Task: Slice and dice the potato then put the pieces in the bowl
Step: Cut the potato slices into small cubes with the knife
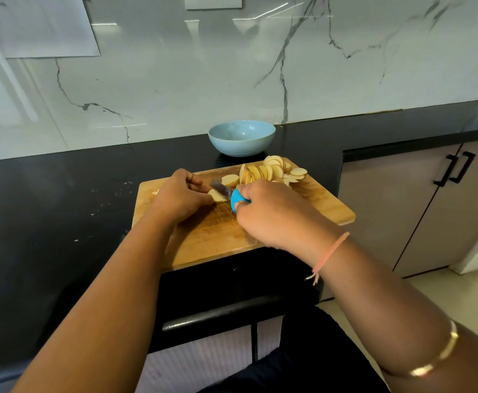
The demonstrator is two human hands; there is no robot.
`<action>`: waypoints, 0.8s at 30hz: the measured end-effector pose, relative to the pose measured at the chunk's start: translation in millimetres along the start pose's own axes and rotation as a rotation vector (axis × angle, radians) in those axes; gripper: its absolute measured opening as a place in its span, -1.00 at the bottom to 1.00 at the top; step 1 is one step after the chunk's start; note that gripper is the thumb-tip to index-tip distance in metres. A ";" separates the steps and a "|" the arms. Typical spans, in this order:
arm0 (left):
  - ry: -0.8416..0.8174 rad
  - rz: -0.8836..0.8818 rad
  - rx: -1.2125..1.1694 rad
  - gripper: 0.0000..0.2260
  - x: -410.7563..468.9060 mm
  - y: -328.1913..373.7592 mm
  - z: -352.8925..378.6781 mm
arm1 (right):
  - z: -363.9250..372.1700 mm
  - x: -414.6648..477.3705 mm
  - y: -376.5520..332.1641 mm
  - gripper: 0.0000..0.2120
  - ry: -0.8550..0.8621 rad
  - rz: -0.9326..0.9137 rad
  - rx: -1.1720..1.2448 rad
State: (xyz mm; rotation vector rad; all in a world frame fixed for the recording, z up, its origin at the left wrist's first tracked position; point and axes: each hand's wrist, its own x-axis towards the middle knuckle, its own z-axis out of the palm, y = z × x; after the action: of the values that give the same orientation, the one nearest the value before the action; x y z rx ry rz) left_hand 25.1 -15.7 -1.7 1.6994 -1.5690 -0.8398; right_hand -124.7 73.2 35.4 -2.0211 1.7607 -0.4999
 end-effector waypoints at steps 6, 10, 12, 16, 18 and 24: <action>0.019 -0.011 0.036 -0.74 -1.2 -1.2 0.3 | 7.6 8.7 -10.2 -0.62 -0.066 0.005 -0.074; 0.029 -0.017 0.048 -0.72 0.1 -0.4 0.0 | 1.2 4.0 -13.9 -0.66 -0.090 -0.011 -0.110; 0.031 -0.016 0.048 -0.72 0.1 -0.9 -0.3 | -2.3 -3.5 -12.9 -0.64 -0.099 -0.016 -0.123; 0.038 0.005 0.053 -0.72 -0.5 -1.0 0.1 | -6.2 -23.6 -4.2 -0.63 -0.103 -0.039 -0.141; 0.039 0.008 0.043 -0.73 -0.2 -1.2 0.4 | -9.1 -32.6 0.9 -0.63 -0.111 -0.037 -0.136; 0.021 0.044 0.102 -0.75 -0.9 -1.7 0.5 | -13.7 -34.9 17.5 -0.62 -0.012 -0.023 -0.051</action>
State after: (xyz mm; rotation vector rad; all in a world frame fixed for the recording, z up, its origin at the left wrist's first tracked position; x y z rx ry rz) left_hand 25.6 -14.8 -3.4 1.7330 -1.6532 -0.7287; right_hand -151.4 104.8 37.8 -2.0770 1.7616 -0.4530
